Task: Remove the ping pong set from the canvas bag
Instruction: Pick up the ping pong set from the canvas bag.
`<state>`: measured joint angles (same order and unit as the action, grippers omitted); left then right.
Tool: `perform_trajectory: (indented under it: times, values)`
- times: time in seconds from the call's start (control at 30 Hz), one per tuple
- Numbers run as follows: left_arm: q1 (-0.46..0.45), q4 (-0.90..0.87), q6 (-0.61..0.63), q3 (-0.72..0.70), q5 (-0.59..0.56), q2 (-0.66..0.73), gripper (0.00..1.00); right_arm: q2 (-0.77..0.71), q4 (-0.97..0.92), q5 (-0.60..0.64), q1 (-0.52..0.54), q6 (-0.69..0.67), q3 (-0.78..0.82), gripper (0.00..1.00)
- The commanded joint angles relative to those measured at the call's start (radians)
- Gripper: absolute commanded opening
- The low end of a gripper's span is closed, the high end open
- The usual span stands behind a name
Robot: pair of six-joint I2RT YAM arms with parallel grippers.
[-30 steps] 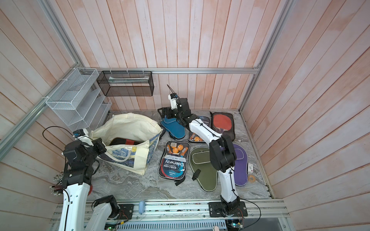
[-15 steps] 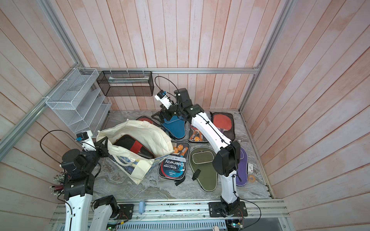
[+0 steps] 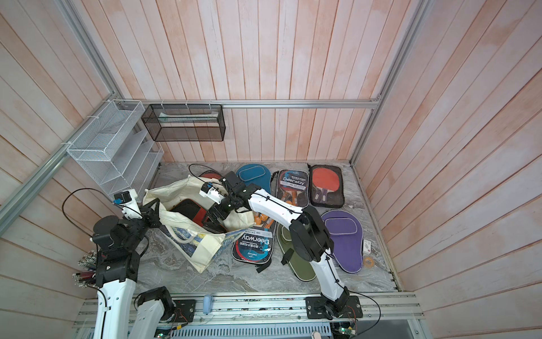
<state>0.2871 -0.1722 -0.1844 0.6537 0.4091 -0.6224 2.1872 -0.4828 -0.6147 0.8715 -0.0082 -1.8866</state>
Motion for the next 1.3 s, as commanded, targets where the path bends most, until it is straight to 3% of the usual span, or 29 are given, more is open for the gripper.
perform_trajectory:
  times: [0.0, 0.33, 0.63, 0.73, 0.87, 0.9, 1.27]
  values:
    - [-0.001, 0.117, 0.001, 0.016, -0.048, 0.009, 0.0, 0.095, -0.081, 0.042, -0.007, 0.092, -0.091, 0.99]
    - [0.0, 0.008, -0.037, -0.022, -0.148, -0.012, 0.0, 0.267, -0.105, -0.114, 0.005, 0.116, -0.141, 0.97]
    - [0.0, 0.019, -0.054, -0.011, -0.174, -0.062, 0.0, 0.324, -0.205, -0.257, 0.027, 0.025, -0.247, 0.73]
    - [0.0, 0.025, -0.059, -0.012, -0.175, -0.063, 0.0, 0.321, -0.224, -0.296, 0.026, 0.003, -0.263, 0.55]
    - [0.0, 0.028, -0.062, -0.012, -0.179, -0.061, 0.0, 0.318, -0.243, -0.327, 0.021, -0.007, -0.292, 0.03]
    - [0.0, 0.027, -0.064, -0.012, -0.181, -0.06, 0.0, 0.315, -0.245, -0.327, 0.019, -0.009, -0.299, 0.0]
    - [-0.001, 0.031, -0.066, -0.011, -0.178, -0.056, 0.0, 0.209, -0.213, -0.283, -0.084, -0.002, -0.411, 0.0]
